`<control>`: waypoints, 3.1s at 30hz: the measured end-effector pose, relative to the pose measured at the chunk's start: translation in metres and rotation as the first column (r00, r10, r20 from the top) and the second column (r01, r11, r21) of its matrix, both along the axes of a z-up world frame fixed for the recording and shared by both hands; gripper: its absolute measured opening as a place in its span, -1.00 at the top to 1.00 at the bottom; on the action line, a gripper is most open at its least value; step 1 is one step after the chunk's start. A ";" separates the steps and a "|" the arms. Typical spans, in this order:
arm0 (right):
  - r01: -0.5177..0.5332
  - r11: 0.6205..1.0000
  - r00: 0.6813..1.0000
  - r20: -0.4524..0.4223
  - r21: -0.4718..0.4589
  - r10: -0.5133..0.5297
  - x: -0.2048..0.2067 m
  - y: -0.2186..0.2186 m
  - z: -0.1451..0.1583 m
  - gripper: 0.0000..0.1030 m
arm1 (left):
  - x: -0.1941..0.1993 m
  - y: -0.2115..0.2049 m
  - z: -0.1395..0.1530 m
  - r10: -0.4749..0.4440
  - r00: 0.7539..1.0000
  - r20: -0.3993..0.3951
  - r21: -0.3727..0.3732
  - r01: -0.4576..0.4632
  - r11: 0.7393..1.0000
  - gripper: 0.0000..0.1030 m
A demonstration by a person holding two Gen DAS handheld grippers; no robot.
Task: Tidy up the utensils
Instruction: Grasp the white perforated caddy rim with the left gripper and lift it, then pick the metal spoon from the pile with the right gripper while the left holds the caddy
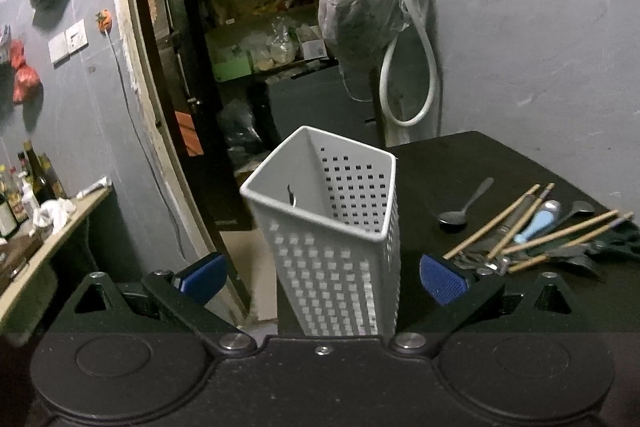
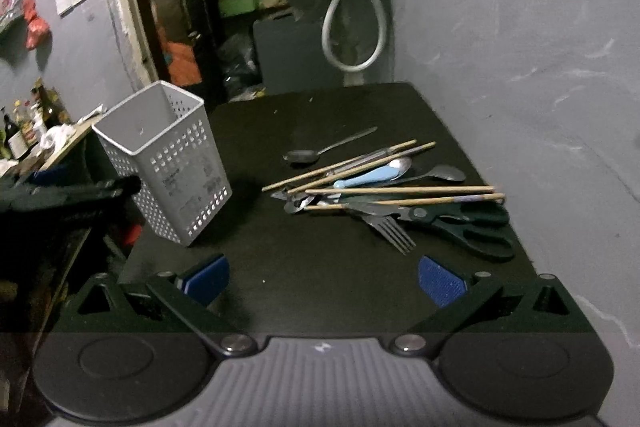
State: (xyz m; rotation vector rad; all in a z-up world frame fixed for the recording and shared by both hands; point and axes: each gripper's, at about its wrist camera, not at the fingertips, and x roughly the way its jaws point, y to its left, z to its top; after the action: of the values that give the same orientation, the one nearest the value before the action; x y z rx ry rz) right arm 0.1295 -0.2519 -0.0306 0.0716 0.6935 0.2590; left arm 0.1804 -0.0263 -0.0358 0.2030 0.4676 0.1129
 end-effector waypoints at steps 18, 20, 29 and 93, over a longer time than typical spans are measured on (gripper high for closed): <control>0.024 0.999 0.997 -0.075 -0.034 -0.026 0.027 -0.002 -0.009 -1.00 | 0.064 0.002 -0.023 -0.074 0.997 -0.036 0.115 0.078 0.990 -0.94; 0.062 0.997 0.995 -0.075 -0.035 -0.064 0.026 0.001 -0.007 -1.00 | 0.063 0.005 -0.023 -0.124 0.992 -0.031 0.108 0.126 0.986 -0.83; 0.159 0.985 0.983 -0.085 -0.063 -0.164 0.020 0.025 -0.005 -1.00 | 0.049 0.018 -0.023 -0.232 0.973 0.006 0.083 0.231 0.970 -0.68; -0.275 0.709 0.852 0.177 -0.650 0.493 0.213 0.136 -0.109 0.93 | -0.011 -0.021 -0.018 -0.116 0.993 -0.029 0.080 0.118 0.990 -0.65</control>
State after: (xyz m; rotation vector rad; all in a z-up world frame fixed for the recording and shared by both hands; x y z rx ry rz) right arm 0.3429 -0.1161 -0.1400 -0.7429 0.4067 0.4364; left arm 0.1692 -0.0473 -0.0533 0.3121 0.4742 0.0146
